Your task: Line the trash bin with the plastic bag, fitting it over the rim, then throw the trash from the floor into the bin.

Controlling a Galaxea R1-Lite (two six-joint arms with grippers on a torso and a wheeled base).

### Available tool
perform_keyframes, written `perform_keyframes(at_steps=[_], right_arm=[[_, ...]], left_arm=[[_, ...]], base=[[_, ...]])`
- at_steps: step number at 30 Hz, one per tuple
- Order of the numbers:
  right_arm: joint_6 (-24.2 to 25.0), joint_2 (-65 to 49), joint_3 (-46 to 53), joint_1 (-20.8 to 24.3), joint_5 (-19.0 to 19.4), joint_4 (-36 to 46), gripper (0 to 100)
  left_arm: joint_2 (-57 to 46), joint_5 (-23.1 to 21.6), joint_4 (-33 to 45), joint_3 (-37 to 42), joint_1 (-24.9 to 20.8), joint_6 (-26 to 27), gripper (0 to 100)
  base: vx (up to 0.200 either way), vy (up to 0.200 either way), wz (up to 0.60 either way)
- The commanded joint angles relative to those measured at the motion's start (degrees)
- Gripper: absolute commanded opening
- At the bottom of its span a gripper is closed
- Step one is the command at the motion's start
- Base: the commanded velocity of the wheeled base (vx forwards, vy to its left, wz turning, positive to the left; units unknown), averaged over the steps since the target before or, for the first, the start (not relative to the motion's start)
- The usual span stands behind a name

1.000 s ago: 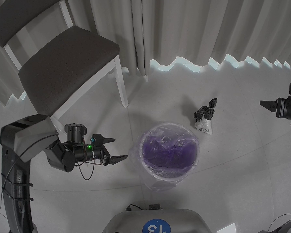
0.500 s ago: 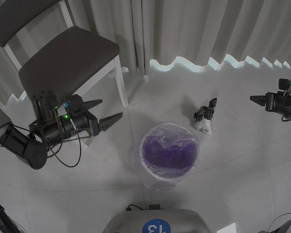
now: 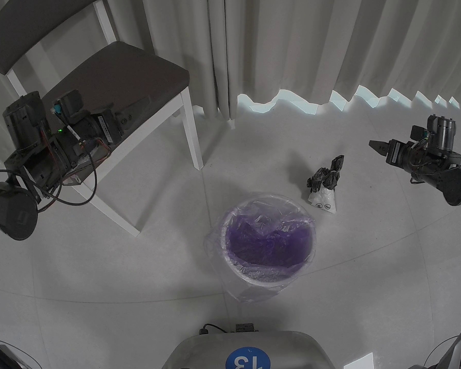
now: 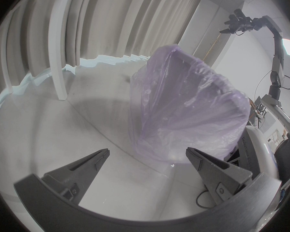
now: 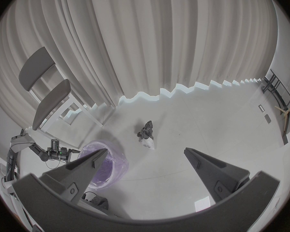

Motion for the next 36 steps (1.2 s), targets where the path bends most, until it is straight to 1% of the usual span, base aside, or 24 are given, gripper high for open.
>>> perform_keyframes(at_steps=[1,2,5,7,8,9,10,11,12,13,16,18,25,36], right_arm=[[0.85,13.77,-6.34,-0.26,0.65,-4.88,100],[0.85,17.37,-10.64,-0.26,0.47,-4.35,100],[1.03,21.06,-15.57,0.0,0.56,-2.68,100],[1.2,22.12,-16.27,0.18,0.56,-2.07,100],[2.35,24.67,-18.2,0.44,0.47,-2.16,100],[2.35,24.67,-18.2,0.44,0.47,-2.16,100],[4.28,26.6,-20.31,0.7,0.3,-2.42,100],[4.28,26.6,-20.31,0.7,0.3,-2.42,100],[6.92,28.71,-23.04,1.5,0.38,-2.51,100],[7.88,30.03,-24.62,1.67,0.3,-2.25,100],[8.68,33.98,-28.22,1.93,0.21,-2.25,100],[8.85,36.36,-30.6,2.11,-0.14,-2.25,100],[9.99,42.25,-36.04,3.17,-0.85,-2.25,100],[10.17,51.39,-45.98,3.08,-4.28,-4.09,100]], left_arm=[[-2.43,5.24,1.85,-1.02,2.34,-0.21,100],[-2.69,6.91,1.85,-1.37,2.34,-0.21,100],[-2.96,8.58,1.93,-1.63,2.43,-0.12,100],[-2.96,8.93,1.85,-1.63,2.43,-0.12,100],[-2.78,10.16,1.85,-1.72,2.43,-0.04,100],[-2.78,10.16,1.85,-1.72,2.43,-0.04,100],[-2.25,10.86,1.76,-1.98,2.43,0.23,100],[-2.25,10.86,1.76,-1.98,2.43,0.23,100],[-1.29,11.3,1.93,-3.04,2.43,1.99,100],[-0.5,11.92,1.85,-3.48,2.61,3.04,100],[1.0,15.08,1.14,-4.01,2.43,5.85,100],[1.35,16.05,1.23,-3.74,2.25,6.12,100],[1.61,16.14,0.88,-1.54,2.52,5.68,100],[2.32,16.14,-3.34,0.65,2.25,5.77,100]], base=[[0.0,0.0,0.0],[0.0,0.0,0.0],[0.0,0.0,0.0],[0.0,0.0,0.0],[0.0,0.0,0.0],[0.0,0.0,0.0],[0.0,0.0,0.0],[0.0,0.0,0.0],[0.0,0.0,0.0],[0.0,0.0,0.0],[0.0,0.0,0.0],[0.0,0.0,0.0],[0.0,0.0,0.0],[0.0,0.0,0.0]])
